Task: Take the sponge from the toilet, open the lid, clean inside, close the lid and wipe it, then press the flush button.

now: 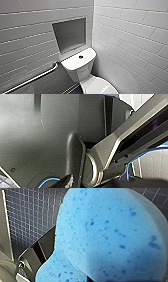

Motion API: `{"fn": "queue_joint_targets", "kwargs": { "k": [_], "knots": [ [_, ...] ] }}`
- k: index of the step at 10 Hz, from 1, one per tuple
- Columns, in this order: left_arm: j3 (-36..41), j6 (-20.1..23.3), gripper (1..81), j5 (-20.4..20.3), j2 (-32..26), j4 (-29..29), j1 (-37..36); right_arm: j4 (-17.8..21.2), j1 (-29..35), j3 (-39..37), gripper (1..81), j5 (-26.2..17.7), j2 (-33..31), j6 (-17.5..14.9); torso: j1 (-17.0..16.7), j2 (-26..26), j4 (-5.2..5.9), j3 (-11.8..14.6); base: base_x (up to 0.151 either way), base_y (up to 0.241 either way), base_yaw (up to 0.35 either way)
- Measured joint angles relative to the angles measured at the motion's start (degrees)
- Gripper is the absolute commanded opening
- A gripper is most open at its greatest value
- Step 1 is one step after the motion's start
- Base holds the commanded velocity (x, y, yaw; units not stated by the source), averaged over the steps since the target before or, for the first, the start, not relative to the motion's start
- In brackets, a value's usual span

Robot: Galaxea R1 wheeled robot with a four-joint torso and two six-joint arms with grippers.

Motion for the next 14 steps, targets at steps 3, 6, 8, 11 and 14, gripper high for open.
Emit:
{"fn": "queue_joint_targets", "kwargs": {
  "k": [3,6,8,11,14],
  "knots": [
    [-0.6,0.0,81.1,0.2,0.1,0.0,0.2,-0.2,-1.4,-9.7,1.0,-4.1,5.4,-1.8,-3.9,6.0,0.00,0.6,0.000,0.000,0.000],
    [-3.1,0.0,81.1,0.1,1.9,0.0,0.2,-0.2,-2.1,-18.2,1.0,-6.8,12.2,-4.1,-8.1,12.6,0.00,0.6,0.000,0.000,0.000],
    [-4.8,0.0,81.1,0.2,2.6,0.0,-0.1,-0.3,-2.2,-22.8,1.0,-7.2,14.9,-5.4,-10.6,16.5,0.00,0.8,0.000,0.000,0.000],
    [-4.9,0.0,81.1,0.1,2.6,0.0,-0.5,-0.5,-2.5,-24.7,1.0,-7.9,17.2,-6.3,-13.9,21.7,0.00,5.3,0.000,0.000,0.000],
    [-4.9,0.0,81.1,0.2,2.6,0.1,0.1,-0.9,-3.3,-25.0,1.0,-7.7,17.3,-6.4,-17.9,27.7,0.00,11.5,0.000,0.000,0.000]
  ]
}}
